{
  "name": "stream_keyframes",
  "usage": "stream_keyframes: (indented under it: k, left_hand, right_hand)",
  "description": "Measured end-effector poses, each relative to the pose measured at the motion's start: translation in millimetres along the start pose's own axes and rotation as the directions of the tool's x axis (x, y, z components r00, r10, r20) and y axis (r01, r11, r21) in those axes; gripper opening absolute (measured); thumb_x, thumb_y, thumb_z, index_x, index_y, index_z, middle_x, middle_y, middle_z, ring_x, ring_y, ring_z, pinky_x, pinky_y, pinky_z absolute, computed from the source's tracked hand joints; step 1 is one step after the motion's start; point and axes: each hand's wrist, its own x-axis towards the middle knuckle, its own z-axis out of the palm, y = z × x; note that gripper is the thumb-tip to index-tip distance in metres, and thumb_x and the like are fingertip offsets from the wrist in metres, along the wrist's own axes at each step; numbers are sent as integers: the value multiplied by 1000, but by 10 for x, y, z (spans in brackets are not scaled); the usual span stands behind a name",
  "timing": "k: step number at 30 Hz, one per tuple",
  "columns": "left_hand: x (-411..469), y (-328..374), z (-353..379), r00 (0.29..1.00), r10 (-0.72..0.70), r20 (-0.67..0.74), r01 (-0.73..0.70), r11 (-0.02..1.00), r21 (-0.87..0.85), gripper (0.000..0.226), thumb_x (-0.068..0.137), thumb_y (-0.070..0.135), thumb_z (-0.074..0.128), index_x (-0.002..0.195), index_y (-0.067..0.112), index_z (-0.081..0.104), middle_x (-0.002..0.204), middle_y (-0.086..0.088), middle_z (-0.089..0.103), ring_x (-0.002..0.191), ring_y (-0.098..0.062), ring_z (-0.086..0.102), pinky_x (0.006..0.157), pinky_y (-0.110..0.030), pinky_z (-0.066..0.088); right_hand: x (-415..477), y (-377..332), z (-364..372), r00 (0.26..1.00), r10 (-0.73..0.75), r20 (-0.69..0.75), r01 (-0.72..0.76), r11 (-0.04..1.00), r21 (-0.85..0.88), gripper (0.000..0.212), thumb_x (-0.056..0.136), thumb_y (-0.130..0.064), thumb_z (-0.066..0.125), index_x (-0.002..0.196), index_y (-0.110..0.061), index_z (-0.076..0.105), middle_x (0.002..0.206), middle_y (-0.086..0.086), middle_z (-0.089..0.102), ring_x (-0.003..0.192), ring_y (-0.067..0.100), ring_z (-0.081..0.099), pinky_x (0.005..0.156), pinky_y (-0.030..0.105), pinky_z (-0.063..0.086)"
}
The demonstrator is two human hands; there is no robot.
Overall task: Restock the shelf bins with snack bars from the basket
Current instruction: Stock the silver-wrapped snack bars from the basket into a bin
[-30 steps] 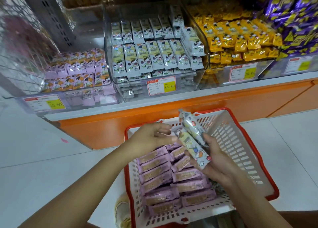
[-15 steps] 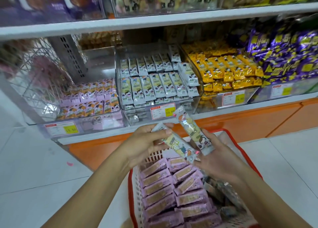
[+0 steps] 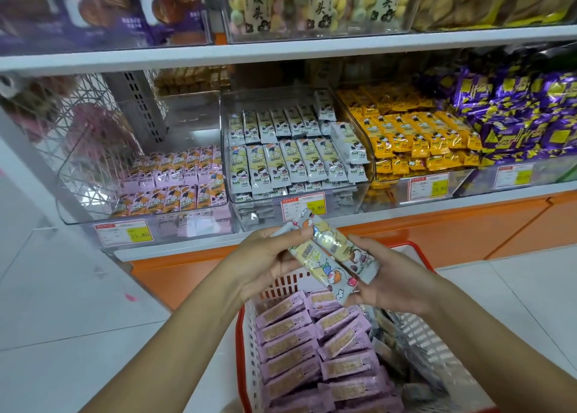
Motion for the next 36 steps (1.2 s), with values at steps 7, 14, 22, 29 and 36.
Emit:
stream_keyframes:
  k: [7,14,22,29,36]
  left_hand:
    - [-14,57,36,989,83,-119,-91,994,-63,46,63,15,72,104,-4,66,91,-13,73,81,-17,71,71,-27,59]
    - [49,-5,61,967,143,-209,-126,988,95,34,78,20,73,100,-5,67,98,-19,72,88,-24,71,78,-30,58]
    - [-91,139,0,995,-89,-49,102,871,480,40,64,35,72,97,13,72,70,6,67,72,-11,64,71,-21,56]
    - [-14,255,-63,995,-88,-50,81,988,-132,34,70,28,66,100,11,65,83,-5,66,74,-17,64,71,-29,57]
    - [56,291,136,988,122,-90,-136,976,-173,24,68,8,66,90,2,60,95,-14,69,87,-23,67,69,-29,60]
  right_hand:
    - [86,-67,24,980,-114,-164,71,966,-249,59,86,-53,56,130,-14,55,120,15,64,101,25,63,78,30,53]
    - [67,-71,143,933,-240,-268,144,932,-333,32,77,-23,66,107,-15,63,101,7,74,88,17,71,68,21,55]
    - [-41,-350,-84,921,-210,-329,20,867,-497,66,69,-37,74,127,-13,54,107,10,70,83,14,66,70,22,51]
    - [-36,-381,-74,655,-536,-532,336,838,-430,39,74,-46,69,106,-23,70,98,-1,67,85,14,62,80,30,49]
    - [248,-340,255,633,-674,-380,444,719,-534,26,97,-29,53,121,-36,55,86,-11,60,71,2,59,63,10,47]
